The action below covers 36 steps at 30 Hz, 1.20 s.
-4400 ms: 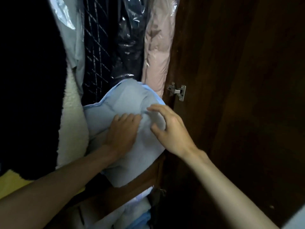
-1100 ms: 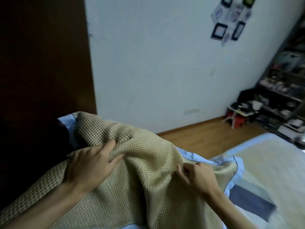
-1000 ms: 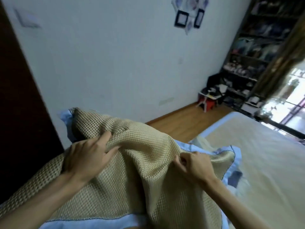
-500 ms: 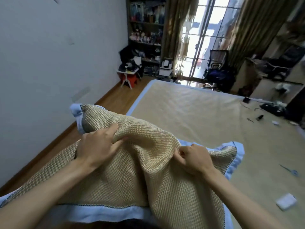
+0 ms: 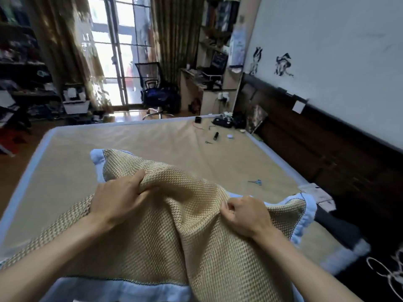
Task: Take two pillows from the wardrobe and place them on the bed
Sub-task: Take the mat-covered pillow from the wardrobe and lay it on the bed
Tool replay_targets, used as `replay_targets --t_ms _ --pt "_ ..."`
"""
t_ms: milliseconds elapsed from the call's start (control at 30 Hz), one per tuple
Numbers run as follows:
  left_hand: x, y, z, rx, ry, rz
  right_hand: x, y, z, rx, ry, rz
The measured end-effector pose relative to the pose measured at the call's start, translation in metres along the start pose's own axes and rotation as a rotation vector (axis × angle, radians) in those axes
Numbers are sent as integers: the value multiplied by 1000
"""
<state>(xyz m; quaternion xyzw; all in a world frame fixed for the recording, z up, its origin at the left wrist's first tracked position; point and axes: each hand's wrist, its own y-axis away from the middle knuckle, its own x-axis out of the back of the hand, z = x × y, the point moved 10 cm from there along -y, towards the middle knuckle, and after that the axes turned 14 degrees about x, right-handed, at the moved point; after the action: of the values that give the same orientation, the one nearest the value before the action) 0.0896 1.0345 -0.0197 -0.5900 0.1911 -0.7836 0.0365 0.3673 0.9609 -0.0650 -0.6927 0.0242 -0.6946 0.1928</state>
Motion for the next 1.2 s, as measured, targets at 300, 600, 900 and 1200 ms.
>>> replay_targets --t_ms 300,600,900,1200 --pt "-123 -231 40 -262 139 -18 -52 -113 130 -239 96 -24" --pt "-181 -355 152 -462 268 -135 -60 -130 243 -501 137 -102" --pt "-248 -391 256 -421 213 -165 -88 -117 375 -534 122 -174" --pt "-338 -453 421 -395 146 -243 -145 -95 570 -535 -21 -167"
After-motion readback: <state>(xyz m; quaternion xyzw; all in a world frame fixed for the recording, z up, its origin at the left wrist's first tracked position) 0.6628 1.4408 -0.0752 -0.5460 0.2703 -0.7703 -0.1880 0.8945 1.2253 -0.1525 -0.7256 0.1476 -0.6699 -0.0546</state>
